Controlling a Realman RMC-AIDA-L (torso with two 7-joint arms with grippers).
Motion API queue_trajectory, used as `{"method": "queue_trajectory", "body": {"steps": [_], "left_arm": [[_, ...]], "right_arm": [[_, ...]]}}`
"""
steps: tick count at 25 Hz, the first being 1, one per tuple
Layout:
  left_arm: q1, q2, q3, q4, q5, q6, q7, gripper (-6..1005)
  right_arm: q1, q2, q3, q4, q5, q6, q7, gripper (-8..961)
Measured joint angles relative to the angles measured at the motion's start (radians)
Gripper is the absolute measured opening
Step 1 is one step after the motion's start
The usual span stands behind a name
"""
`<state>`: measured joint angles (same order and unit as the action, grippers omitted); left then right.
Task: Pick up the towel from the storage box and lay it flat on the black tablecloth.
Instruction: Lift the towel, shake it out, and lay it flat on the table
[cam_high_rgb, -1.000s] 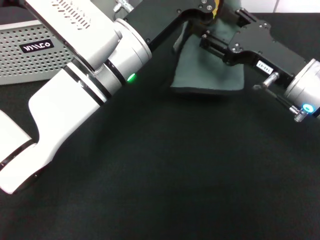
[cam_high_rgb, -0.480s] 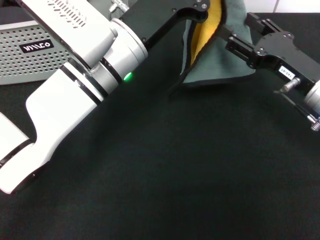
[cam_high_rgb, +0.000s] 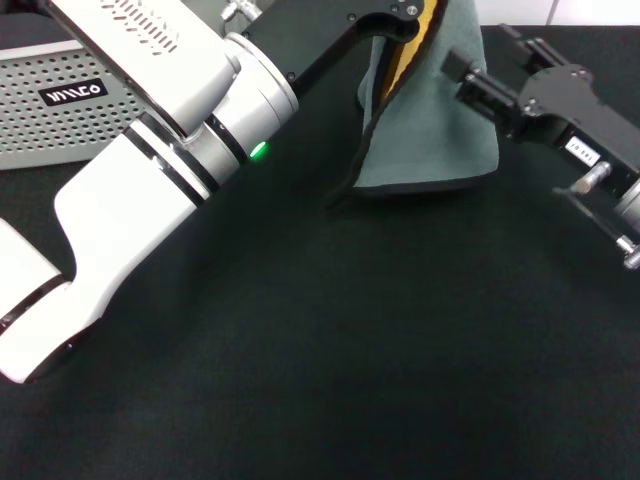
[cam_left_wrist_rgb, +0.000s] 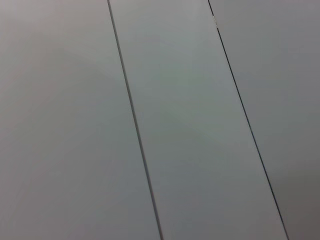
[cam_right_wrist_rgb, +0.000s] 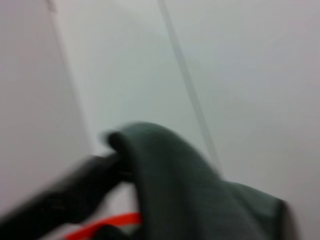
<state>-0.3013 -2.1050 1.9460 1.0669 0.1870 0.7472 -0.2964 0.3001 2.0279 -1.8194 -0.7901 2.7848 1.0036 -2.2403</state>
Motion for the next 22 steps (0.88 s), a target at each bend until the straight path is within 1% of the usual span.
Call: {"method": "queue_trajectory", "body": {"steps": [4,7,10,13,17,22], "left_arm": [[-0.006,0.001,-0.005,-0.012,-0.032,-0.001,0.018,20],[-0.023,0.001,-0.001,-0.028,-0.061,-0.001,0.043,21],[-0.033,0.000,0.003,-0.036,-0.063,-0.001,0.047,21],[-0.037,0.000,0.019,-0.038,-0.064,-0.001,0.047,21],[-0.040,0.000,0.051,-0.035,-0.064,0.003,0.052,20],[-0.047,0.000,0.069,-0.033,-0.076,0.003,0.059,20]], "right_arm": [[-0.001,0.000,-0.047,-0.009,0.000,0.056,-0.005,763],[0.018,0.000,-0.071,-0.009,-0.001,0.052,-0.006,762],[0.042,0.000,-0.082,-0.005,-0.001,0.031,-0.013,761],[0.059,0.000,-0.076,-0.011,-0.001,-0.017,-0.018,761],[0.076,0.000,-0.059,-0.013,0.000,-0.034,-0.019,760],[0.087,0.000,-0.033,-0.015,0.001,-0.060,-0.005,759]]}}
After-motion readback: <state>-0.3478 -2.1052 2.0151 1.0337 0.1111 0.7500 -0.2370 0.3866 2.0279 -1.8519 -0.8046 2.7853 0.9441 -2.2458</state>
